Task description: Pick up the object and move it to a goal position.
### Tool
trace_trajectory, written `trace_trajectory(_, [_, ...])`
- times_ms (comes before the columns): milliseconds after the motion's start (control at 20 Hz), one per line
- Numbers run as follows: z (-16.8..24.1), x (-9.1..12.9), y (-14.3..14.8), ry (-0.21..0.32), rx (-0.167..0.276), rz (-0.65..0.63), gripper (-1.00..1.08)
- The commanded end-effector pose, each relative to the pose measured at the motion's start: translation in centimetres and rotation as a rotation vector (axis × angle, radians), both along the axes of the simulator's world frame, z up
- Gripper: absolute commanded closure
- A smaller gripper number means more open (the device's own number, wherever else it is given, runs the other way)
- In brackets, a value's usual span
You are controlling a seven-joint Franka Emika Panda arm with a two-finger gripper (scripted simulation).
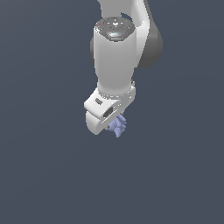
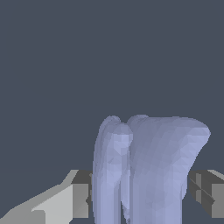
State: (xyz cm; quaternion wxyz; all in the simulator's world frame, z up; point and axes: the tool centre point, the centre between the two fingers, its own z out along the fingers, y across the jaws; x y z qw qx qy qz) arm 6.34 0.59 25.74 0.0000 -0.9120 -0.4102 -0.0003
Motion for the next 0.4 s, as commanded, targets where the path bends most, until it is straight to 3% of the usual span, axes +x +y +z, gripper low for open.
trace_trajectory(0, [0.49,0.39,0.06,0.000,0.000,0.000,1.08])
trace_trajectory(350, [0.79,0.70,0.09,0.000,0.000,0.000,1.08])
